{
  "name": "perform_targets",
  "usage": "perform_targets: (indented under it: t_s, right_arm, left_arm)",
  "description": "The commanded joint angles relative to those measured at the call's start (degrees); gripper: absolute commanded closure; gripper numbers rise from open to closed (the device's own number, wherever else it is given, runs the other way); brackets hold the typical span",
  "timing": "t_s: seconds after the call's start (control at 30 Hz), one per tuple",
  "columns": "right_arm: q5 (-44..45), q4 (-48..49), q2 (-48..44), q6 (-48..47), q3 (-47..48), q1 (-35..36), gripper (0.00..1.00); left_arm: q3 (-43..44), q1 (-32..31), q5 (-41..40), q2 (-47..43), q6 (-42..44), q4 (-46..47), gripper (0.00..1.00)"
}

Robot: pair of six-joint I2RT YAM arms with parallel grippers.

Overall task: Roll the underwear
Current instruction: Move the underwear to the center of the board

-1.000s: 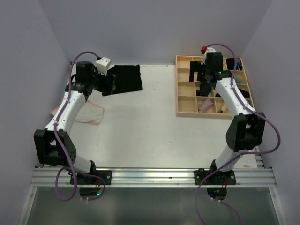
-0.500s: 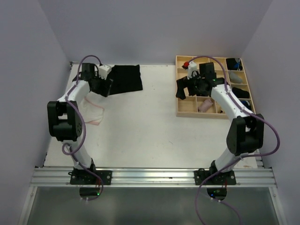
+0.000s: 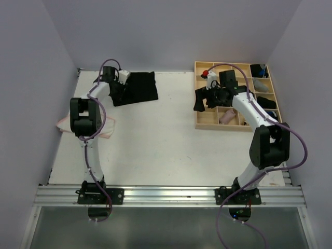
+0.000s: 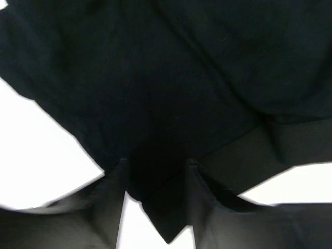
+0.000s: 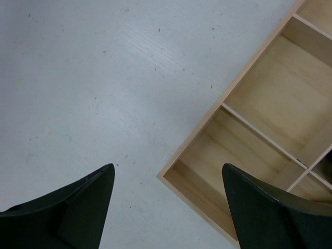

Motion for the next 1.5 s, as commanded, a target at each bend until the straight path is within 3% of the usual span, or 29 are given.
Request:
perform_targets:
  t_s: [0.0,0.1,0.27,0.47,0.7,0.8,0.93,1.07,1.2,1.47]
  right_arm:
    - [-2.4,0.1,1.4,2.4,2.5,0.2,0.12]
    - [-2.6,0.6,2.3,2.9,3.2,0.7,0.19]
    - [-1.8,1.5,4.0,3.7,3.6,2.5,0.28]
    - [-2.2,0.8,7.8,5.0,6.1,5.5,0.39]
    - [-2.7,0.8,12.3,3.6,10.1,12.8,0.47]
    - [-3.8,2.0,14.4,5.0,11.6,15.6,0.47]
    - [-2.9,3.5,16.2,7.9,12.5,20.6,0.49]
    - [-0.2,6.8,16.2,12.7,9.9,26.3,0.5]
    - [2.3,11.4,15.9,16.6,7.6,30.5,0.55]
    - [9.3,9.4,20.9,19.0,9.7,35.6,0.58]
  left_arm:
    - [-4.1,-1.9,2.4,-1.4,2.2,-4.7,0.56]
    - [-14.8,-3.9,3.2,-6.3,5.4,-6.0,0.66]
    - [-36.3,-9.6,5.3,-19.8,13.1,-5.9,0.68]
    - [-45.3,-10.6,9.5,-29.9,21.5,-10.6,0.73]
    - [-50.9,-10.4,18.7,-39.6,33.0,-15.9,0.67]
    - [-51.3,-8.1,24.6,-46.4,31.3,-13.8,0.55]
    - [-51.1,-3.9,27.7,-53.0,21.0,-7.7,0.41]
    - [-51.3,0.4,31.2,-56.4,14.2,-7.8,0.38]
    - [-54.8,0.8,27.9,-59.3,9.5,-6.7,0.39]
    - [-53.5,2.5,24.5,-54.5,11.9,-12.6,0.35]
